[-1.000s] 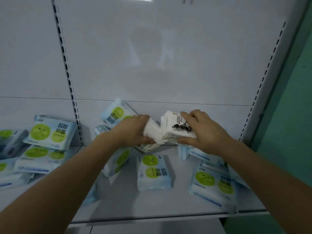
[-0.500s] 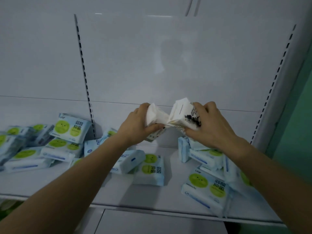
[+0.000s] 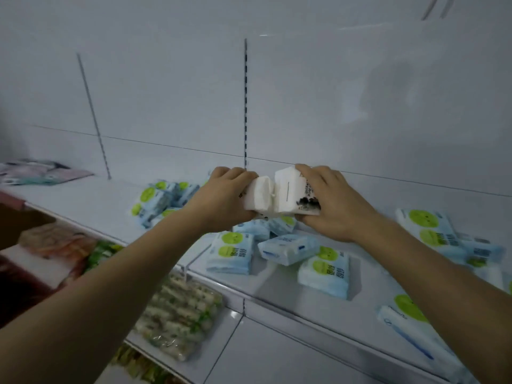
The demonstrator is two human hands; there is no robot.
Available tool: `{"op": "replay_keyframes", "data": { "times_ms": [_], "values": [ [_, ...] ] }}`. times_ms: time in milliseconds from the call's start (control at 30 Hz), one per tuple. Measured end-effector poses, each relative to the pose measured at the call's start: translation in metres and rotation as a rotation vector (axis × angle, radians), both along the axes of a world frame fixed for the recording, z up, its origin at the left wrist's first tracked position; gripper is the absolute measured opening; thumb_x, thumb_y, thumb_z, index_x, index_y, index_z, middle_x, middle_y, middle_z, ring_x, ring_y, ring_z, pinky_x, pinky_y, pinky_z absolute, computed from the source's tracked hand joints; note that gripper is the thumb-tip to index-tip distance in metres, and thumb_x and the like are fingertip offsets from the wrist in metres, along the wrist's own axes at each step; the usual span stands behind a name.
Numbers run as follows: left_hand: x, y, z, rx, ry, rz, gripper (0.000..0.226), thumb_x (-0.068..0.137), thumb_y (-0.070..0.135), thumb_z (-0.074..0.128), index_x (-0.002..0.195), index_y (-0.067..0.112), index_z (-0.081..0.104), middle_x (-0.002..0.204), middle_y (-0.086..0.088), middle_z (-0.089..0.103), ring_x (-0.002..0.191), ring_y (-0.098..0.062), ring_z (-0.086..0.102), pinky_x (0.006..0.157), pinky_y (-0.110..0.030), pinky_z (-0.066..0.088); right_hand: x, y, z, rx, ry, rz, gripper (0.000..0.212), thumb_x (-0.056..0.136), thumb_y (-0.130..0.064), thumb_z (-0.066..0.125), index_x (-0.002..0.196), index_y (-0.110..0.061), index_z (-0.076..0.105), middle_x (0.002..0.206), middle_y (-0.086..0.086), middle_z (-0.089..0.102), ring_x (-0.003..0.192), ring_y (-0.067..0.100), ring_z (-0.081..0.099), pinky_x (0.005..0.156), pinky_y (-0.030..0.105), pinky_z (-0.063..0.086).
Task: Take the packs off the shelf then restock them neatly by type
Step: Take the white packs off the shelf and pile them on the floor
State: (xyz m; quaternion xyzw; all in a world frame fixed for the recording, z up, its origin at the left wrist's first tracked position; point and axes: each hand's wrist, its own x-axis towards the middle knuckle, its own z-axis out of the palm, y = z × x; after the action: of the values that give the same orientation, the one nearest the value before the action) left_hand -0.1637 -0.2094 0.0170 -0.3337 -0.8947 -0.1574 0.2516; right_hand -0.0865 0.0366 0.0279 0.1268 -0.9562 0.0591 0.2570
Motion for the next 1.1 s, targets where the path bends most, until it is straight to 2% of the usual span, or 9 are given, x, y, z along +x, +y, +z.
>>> {"op": "replay_keyframes", "data": {
  "times_ms": [100, 167, 267, 433, 667, 800, 967, 1100],
  "values": [
    [0.002, -0.066, 0.0, 0.024, 0.007, 0.098, 0.079, 0.076, 0.054, 0.077, 0.142, 0.025, 0.045, 0.138, -0.002, 0.05, 0.126, -0.034, 0.043, 0.106, -0.044, 0.038, -0.023, -0.062, 0.008, 0.053, 0.017, 0.081, 0.097, 0.078, -0.038, 0.074, 0.156, -0.027, 0.017, 0.145, 0.0, 0.031, 0.133, 0.023, 0.029, 0.096, 0.048, 0.049],
    [0.005, -0.111, 0.001, 0.018, 0.0, 0.172, 0.077, 0.079, 0.053, 0.075, 0.143, 0.028, 0.04, 0.141, 0.002, 0.046, 0.128, -0.031, 0.04, 0.103, -0.045, 0.042, -0.037, -0.111, 0.013, 0.088, 0.018, 0.123, 0.097, 0.075, -0.03, 0.073, 0.155, -0.029, 0.017, 0.145, -0.002, 0.027, 0.134, 0.02, 0.026, 0.092, 0.045, 0.051],
    [0.012, -0.185, 0.002, -0.02, -0.022, 0.293, 0.075, 0.08, 0.055, 0.071, 0.142, 0.035, 0.032, 0.14, 0.009, 0.044, 0.129, -0.023, 0.034, 0.097, -0.05, 0.047, -0.057, -0.186, 0.018, 0.132, 0.004, 0.204, 0.094, 0.075, -0.029, 0.071, 0.153, -0.03, 0.018, 0.143, -0.003, 0.027, 0.133, 0.019, 0.024, 0.084, 0.043, 0.053],
    [0.03, -0.319, -0.002, -0.039, -0.062, 0.493, 0.085, 0.081, 0.063, 0.068, 0.148, 0.033, 0.025, 0.148, 0.005, 0.04, 0.135, -0.022, 0.032, 0.107, -0.048, 0.042, -0.092, -0.323, 0.005, 0.152, -0.011, 0.35, 0.092, 0.076, -0.035, 0.07, 0.152, -0.029, 0.019, 0.141, -0.002, 0.03, 0.132, 0.022, 0.026, 0.085, 0.047, 0.053],
    [0.049, -0.477, -0.033, -0.054, -0.207, 0.744, 0.092, 0.076, 0.065, 0.072, 0.149, 0.039, 0.022, 0.146, 0.008, 0.04, 0.136, -0.019, 0.031, 0.103, -0.043, 0.043, -0.126, -0.508, -0.034, 0.205, -0.067, 0.634, 0.097, 0.079, -0.054, 0.07, 0.154, -0.025, 0.016, 0.143, 0.002, 0.031, 0.133, 0.024, 0.03, 0.094, 0.046, 0.05],
    [0.045, -0.551, -0.061, -0.028, -0.293, 0.873, 0.094, 0.076, 0.061, 0.075, 0.149, 0.04, 0.019, 0.146, 0.008, 0.04, 0.137, -0.018, 0.029, 0.105, -0.043, 0.042, -0.148, -0.601, -0.061, 0.225, -0.106, 0.757, 0.092, 0.076, -0.047, 0.072, 0.149, -0.027, 0.02, 0.141, 0.001, 0.032, 0.13, 0.021, 0.03, 0.099, 0.037, 0.044],
    [0.013, -0.635, -0.111, -0.018, -0.415, 0.977, 0.092, 0.077, 0.059, 0.075, 0.149, 0.038, 0.02, 0.145, 0.007, 0.038, 0.136, -0.02, 0.028, 0.108, -0.045, 0.039, -0.202, -0.704, -0.109, 0.265, -0.153, 0.874, 0.093, 0.073, -0.051, 0.073, 0.147, -0.03, 0.021, 0.142, 0.001, 0.031, 0.133, 0.023, 0.031, 0.102, 0.046, 0.047],
    [-0.028, -0.691, -0.146, -0.017, -0.528, 1.038, 0.094, 0.077, 0.057, 0.075, 0.15, 0.036, 0.02, 0.145, 0.006, 0.035, 0.136, -0.021, 0.026, 0.109, -0.045, 0.04, -0.254, -0.77, -0.146, 0.273, -0.224, 0.944, 0.093, 0.075, -0.044, 0.073, 0.15, -0.026, 0.022, 0.142, 0.001, 0.028, 0.134, 0.023, 0.027, 0.097, 0.04, 0.048]
  ]
}}
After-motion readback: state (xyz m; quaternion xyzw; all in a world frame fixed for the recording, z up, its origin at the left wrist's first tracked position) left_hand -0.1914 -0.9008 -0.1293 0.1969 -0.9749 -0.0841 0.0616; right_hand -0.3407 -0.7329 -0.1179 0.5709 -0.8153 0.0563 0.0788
